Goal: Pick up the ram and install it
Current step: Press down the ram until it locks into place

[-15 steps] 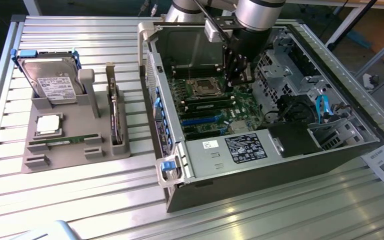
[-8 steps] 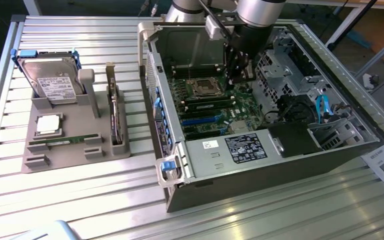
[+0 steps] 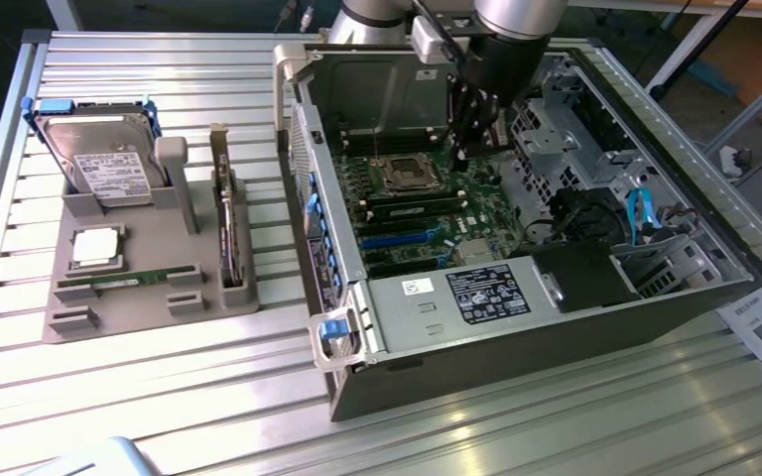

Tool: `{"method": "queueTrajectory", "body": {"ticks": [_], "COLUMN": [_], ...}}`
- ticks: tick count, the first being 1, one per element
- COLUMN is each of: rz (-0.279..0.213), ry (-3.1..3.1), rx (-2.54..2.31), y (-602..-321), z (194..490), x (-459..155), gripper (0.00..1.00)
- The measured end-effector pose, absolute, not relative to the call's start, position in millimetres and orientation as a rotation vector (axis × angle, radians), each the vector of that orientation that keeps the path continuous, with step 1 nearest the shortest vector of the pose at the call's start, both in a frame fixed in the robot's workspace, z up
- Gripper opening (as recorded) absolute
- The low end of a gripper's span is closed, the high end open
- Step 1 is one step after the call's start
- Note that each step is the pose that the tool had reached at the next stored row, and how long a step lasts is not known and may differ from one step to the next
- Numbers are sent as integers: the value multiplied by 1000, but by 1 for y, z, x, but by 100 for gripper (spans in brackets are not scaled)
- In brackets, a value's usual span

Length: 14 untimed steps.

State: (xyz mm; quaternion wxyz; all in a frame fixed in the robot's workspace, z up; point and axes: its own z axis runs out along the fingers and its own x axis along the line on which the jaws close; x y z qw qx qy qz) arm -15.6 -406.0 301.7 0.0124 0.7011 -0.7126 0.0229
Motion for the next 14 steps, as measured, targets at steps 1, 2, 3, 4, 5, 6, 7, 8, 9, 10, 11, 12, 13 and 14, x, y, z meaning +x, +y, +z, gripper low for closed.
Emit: {"method": "queueTrajectory", "body": {"ticks": [1, 2, 3, 4, 5, 6, 7, 8, 9, 10, 11, 12, 13, 14], "rz": [72, 72, 72, 72, 73, 73, 73, 74, 74, 75, 76, 76, 77, 78], "ry": [-2221, -2221, -2221, -2221, -2220, -2220, -2220, -2220, -2220, -2219, -2219, -2219, -2219, -2218], "rx": [2185, 2185, 2185, 2185, 2185, 2185, 2184, 2184, 2184, 2184, 2184, 2183, 2183, 2182], "y": [-406, -406, -406, -406, -406, -406, -406, -406, -406, -406, -406, -406, -406, -406], "z": [303, 304, 306, 306, 308, 309, 310, 311, 313, 314, 316, 318, 319, 320], "x": [-16, -16, -16, -16, -16, -16, -16, -16, -16, -16, -16, -16, -16, -16], "gripper": [10, 10, 10, 10, 10, 10, 10, 10, 10, 10, 10, 10, 10, 10]}}
